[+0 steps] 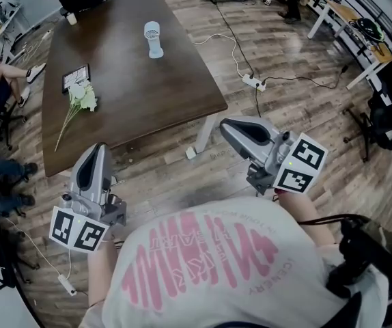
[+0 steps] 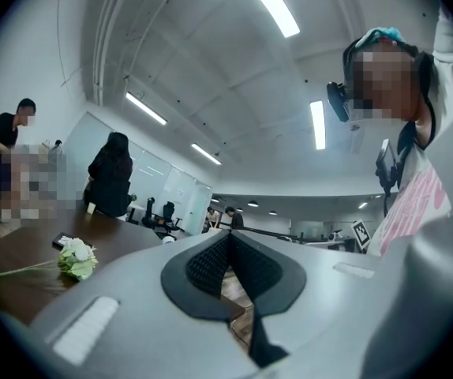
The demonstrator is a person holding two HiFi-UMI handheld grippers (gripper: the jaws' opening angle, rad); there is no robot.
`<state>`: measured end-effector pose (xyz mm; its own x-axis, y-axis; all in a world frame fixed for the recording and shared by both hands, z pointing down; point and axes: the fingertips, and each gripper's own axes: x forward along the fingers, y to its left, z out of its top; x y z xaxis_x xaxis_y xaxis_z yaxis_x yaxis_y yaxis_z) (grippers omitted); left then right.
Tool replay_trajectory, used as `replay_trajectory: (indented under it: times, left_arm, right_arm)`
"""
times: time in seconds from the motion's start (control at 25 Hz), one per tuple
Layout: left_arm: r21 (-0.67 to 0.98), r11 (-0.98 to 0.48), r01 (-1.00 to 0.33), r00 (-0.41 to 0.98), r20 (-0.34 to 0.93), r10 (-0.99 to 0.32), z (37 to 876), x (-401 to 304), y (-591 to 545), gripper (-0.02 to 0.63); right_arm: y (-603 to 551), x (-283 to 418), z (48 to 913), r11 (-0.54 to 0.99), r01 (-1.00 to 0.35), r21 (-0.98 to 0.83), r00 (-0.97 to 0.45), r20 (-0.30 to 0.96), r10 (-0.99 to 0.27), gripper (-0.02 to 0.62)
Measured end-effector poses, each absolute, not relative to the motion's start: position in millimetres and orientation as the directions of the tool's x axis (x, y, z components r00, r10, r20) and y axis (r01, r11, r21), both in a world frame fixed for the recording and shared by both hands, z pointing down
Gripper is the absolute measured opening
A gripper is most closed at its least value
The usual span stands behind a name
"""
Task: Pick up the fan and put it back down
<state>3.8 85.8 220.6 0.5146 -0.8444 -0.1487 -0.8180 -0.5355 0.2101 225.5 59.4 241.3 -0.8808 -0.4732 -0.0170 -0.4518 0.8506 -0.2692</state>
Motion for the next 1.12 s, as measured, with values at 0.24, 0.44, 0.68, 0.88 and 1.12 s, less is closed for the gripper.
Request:
replay_trajectory:
  times: [0.24, 0.44, 0.68, 0.88, 1.12]
  left_arm:
    - [0.209, -0.542, -0.814, 0.52, -0.155, -0.84, 221, 0, 80, 0.017]
    - [0.23, -0.538, -0.811, 0.512, -0.167, -0.843, 214, 3, 68, 0.017]
    - [0.211, -0.542, -0.814, 0.511, -0.185, -0.839, 210, 9, 76, 0.017]
    - [0.212, -0.51, -0.834, 0.483, -0.168, -0.859, 216, 4, 74, 0.017]
    - [0.211, -0.486, -0.848, 0.458, -0.17, -0.873, 214, 2, 61, 0.017]
  right_arm:
    - [57, 223, 240, 0.834, -0.446, -0.325, -0.875, -0.039, -0.483, 0.006]
    - [60, 231, 238, 0.816, -0.453, -0.358, -0.866, -0.04, -0.498, 0.006]
    - [58, 233, 246, 0.804, -0.464, -0.37, -0.861, -0.025, -0.508, 0.006]
    - [49, 221, 246, 0.825, -0.432, -0.363, -0.881, -0.025, -0.472, 0.006]
    - [26, 200, 247, 0.854, -0.372, -0.365, -0.911, -0.033, -0.411, 0.006]
